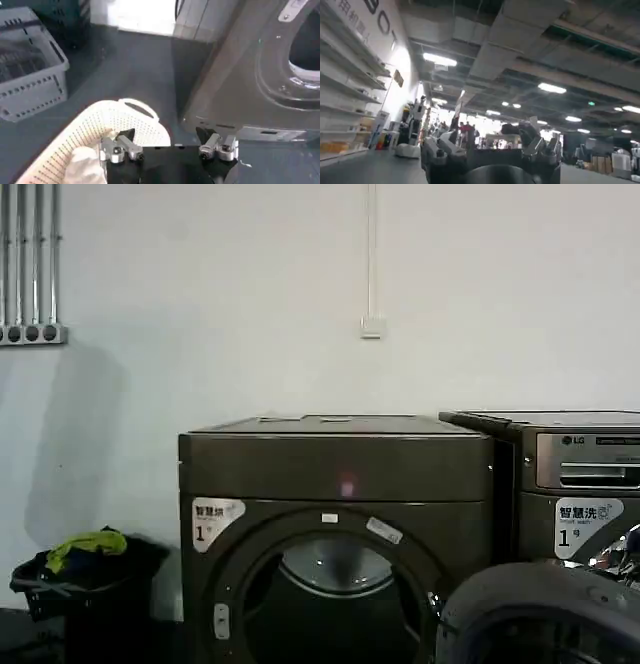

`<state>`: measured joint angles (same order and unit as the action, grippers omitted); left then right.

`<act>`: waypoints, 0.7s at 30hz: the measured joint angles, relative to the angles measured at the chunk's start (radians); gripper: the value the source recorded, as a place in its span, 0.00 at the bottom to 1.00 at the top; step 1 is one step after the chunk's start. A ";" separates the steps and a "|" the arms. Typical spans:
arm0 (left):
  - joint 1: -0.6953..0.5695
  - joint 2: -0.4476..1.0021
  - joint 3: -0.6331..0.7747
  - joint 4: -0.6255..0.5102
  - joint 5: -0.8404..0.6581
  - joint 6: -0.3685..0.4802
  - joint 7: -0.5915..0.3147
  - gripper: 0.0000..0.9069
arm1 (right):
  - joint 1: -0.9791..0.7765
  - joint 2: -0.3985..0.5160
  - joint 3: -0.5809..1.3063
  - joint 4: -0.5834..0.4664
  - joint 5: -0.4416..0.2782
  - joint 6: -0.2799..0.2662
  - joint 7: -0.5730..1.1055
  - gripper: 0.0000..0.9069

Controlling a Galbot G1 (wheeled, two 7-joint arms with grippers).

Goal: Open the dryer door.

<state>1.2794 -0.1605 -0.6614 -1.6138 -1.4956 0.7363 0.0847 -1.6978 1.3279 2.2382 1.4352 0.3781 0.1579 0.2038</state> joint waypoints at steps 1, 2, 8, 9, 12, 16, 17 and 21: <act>0.001 0.007 0.011 -0.003 -0.003 0.000 0.001 1.00 | 0.001 0.000 -0.001 0.000 -0.001 0.001 0.000 1.00; 0.000 0.014 0.022 -0.007 -0.012 0.000 -0.001 1.00 | 0.003 0.000 -0.003 0.000 -0.004 0.001 0.000 1.00; -0.001 0.054 0.106 -0.027 -0.038 0.000 -0.026 1.00 | 0.004 -0.001 -0.005 -0.004 -0.008 0.001 0.000 1.00; 0.002 0.058 0.117 -0.029 -0.036 0.000 -0.030 1.00 | 0.004 -0.002 -0.004 -0.005 -0.009 0.001 0.000 1.00; 0.019 0.075 0.152 -0.023 -0.018 0.000 -0.033 1.00 | 0.006 -0.006 -0.004 -0.006 -0.011 0.001 0.000 1.00; 0.025 0.080 0.172 -0.010 -0.005 0.000 -0.033 1.00 | 0.006 -0.005 -0.004 -0.006 -0.013 0.002 0.000 1.00; 0.025 0.080 0.173 -0.010 -0.005 0.000 -0.033 1.00 | 0.006 -0.004 -0.005 -0.005 -0.013 0.002 0.000 1.00; 0.021 0.081 0.177 -0.003 -0.008 0.000 -0.051 1.00 | 0.011 -0.003 -0.010 0.002 -0.014 0.002 0.000 1.00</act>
<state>1.3001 -0.0791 -0.4839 -1.6165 -1.5034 0.7362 0.0332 -1.6871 1.3244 2.2283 1.4373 0.3644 0.1596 0.2039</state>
